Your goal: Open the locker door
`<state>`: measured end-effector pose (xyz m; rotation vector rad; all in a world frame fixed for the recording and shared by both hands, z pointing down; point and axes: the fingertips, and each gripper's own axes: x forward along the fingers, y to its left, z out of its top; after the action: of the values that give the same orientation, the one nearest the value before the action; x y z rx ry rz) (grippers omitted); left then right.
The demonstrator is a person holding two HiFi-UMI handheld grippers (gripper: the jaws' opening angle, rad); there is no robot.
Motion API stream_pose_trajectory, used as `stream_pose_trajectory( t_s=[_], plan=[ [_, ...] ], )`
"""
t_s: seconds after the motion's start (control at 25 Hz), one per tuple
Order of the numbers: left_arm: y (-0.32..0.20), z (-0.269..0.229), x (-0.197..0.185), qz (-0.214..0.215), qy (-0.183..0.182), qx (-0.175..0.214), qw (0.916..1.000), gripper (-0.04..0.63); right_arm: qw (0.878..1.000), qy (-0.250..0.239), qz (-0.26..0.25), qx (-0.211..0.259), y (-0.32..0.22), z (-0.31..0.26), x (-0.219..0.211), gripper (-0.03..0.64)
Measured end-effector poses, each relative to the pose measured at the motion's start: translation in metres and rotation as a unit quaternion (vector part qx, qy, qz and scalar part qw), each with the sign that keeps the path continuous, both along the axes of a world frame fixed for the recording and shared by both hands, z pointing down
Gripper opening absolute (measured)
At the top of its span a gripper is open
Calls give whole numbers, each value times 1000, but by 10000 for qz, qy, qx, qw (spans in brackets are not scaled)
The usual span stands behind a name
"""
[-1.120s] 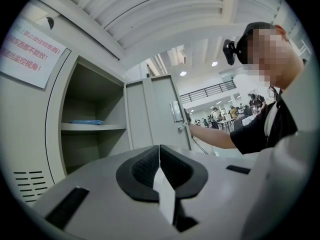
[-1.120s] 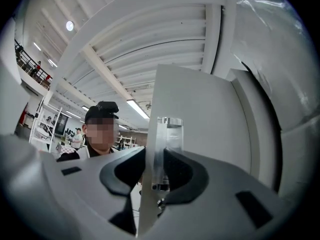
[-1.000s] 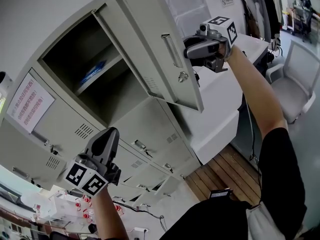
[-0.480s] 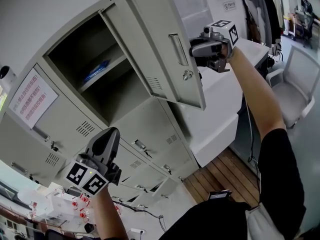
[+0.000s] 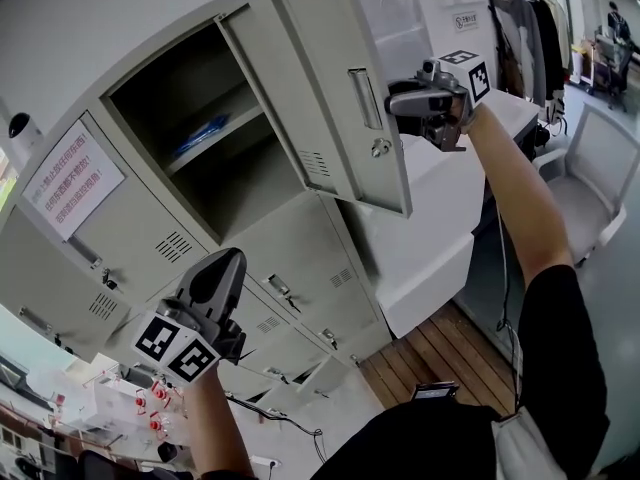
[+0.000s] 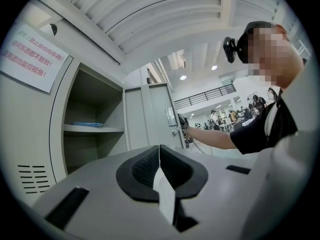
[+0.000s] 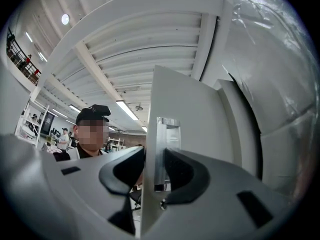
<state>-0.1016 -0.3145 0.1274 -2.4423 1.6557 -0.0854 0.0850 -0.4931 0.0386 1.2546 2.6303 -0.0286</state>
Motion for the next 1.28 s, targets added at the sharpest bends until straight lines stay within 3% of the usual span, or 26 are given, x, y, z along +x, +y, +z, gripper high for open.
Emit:
stream_pose_trajectory(
  t_s=[0.32,0.68,0.76,0.88,1.16,1.28],
  plan=[
    [9,4,3,2,195,79,9998,18,9960,-130,876,128,8,-2,-1,153],
    [15,14,-1,-5,464,112,9989,18,9768,-534,2072,-47,6,-15,4,160],
    [16,16,-2,-17,533,119,9985,18,9672,-712,2434,-145,4,-22,11,158],
    [16,18,0,6,590,134,9982,18,9435,-1107,3120,-139,1,-36,24,153],
    [18,19,7,2,588,337,9977,18,8898,-1448,4302,467,39,-42,40,114],
    [24,20,11,-118,473,512,9975,18,8765,-1535,4512,677,62,-32,38,91]
  ],
)
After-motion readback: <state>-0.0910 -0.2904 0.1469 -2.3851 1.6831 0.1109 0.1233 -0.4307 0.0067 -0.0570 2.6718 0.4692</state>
